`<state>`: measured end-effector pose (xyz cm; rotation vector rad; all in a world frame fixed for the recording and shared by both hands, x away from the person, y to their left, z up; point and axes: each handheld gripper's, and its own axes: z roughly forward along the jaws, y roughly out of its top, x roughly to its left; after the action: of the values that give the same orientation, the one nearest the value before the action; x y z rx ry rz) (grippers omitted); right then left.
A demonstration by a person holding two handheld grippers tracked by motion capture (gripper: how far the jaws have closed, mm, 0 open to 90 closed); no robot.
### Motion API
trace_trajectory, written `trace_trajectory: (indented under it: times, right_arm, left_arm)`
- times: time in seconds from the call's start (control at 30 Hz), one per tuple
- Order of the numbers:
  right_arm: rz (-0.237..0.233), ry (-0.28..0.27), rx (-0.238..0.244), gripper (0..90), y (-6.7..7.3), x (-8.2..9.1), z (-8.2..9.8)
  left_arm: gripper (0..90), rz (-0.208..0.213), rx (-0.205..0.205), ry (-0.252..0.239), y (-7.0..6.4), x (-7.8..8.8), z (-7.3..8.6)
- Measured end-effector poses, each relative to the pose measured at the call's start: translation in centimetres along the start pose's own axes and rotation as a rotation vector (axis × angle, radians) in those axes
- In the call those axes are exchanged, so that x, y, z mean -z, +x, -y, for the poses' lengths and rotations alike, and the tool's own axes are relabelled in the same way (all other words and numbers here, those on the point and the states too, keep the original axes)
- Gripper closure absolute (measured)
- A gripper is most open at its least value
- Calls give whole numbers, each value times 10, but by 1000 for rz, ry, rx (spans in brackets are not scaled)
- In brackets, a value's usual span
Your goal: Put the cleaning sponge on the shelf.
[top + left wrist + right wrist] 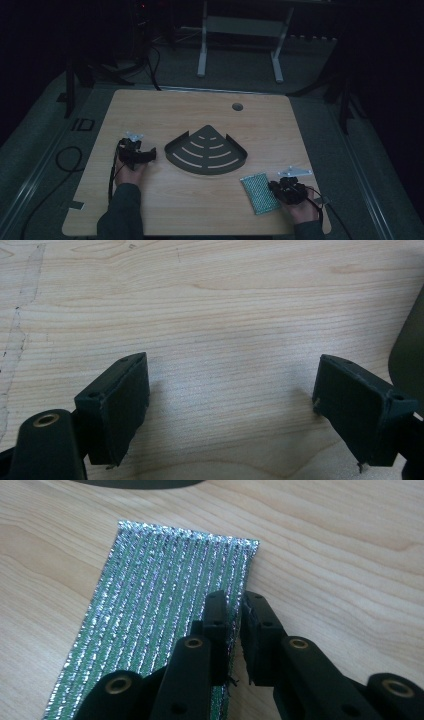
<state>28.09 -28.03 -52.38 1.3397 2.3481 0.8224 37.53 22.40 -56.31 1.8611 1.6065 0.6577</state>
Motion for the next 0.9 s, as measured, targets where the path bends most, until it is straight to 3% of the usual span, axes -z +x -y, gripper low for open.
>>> trace_trajectory:
  times: [0.3, 0.73, 0.8, 0.9]
  right_arm:
    - [-33, 77, -45, 756, -7, -3, -6]
    - [-44, 110, -24, 714, -7, 2, -15]
    - [-52, 149, -14, 720, -5, -1, -15]
    - [-59, 166, -21, 724, -7, -2, -17]
  left_arm:
    - [156, 0, 0, 0, 0, 0, 0]
    - [155, 0, 1, 0, 0, 0, 0]
    - [155, 0, 0, 0, 0, 0, 0]
    - [156, 0, 0, 0, 0, 0, 0]
